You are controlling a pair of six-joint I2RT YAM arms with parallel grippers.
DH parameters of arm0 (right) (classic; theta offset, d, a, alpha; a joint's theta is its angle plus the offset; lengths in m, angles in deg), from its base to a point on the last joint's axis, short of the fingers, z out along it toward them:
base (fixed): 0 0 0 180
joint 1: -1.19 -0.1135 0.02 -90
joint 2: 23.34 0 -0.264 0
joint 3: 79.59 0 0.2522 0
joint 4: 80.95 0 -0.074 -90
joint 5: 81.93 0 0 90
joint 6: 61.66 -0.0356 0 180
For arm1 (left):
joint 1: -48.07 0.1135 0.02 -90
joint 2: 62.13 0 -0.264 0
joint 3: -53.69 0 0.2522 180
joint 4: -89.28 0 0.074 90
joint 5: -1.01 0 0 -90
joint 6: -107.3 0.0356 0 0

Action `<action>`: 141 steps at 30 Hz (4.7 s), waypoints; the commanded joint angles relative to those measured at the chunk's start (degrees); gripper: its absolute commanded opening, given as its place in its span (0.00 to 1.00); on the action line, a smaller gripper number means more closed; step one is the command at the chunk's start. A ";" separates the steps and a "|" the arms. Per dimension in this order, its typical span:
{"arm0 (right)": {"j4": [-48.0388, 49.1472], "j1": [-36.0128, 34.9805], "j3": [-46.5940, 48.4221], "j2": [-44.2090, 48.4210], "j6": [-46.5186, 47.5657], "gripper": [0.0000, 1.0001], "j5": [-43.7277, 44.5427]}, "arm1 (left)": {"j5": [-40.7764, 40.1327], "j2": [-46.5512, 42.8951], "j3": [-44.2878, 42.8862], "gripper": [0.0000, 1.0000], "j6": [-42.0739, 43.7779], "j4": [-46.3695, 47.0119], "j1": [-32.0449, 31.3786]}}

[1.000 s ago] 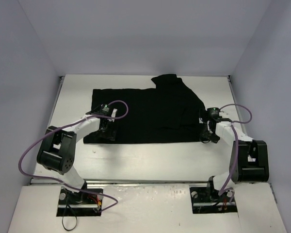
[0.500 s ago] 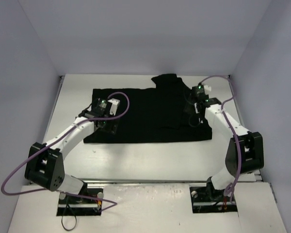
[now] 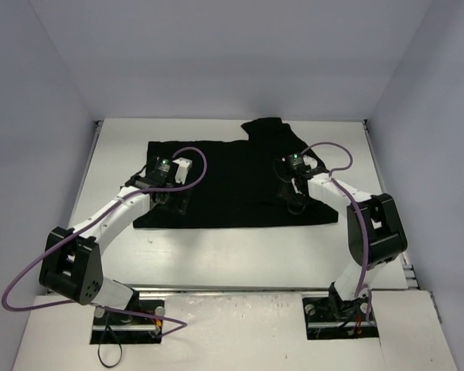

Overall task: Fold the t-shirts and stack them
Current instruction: Fold the flattened tshirt in 1/3 of the way

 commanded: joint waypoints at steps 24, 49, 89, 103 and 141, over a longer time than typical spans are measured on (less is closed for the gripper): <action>3.28 -2.79 3.62 -0.77 1.07 0.05 4.40 | 1.63 -1.23 0.56 0.59 0.45 0.59 -0.33; 0.22 -9.54 30.26 -19.35 9.80 0.29 1.71 | 1.52 -0.38 1.52 0.59 -0.03 0.42 -0.41; -0.46 30.00 -20.93 10.95 3.25 0.34 5.69 | 4.18 9.36 7.23 0.59 -12.29 0.60 21.82; -3.39 15.06 -5.15 13.19 15.29 0.40 4.24 | 3.88 1.31 -2.37 0.59 -10.09 -1.03 12.27; -7.37 11.37 15.05 -3.28 19.40 0.41 6.39 | 5.38 14.91 -19.00 0.59 -8.34 -3.92 15.84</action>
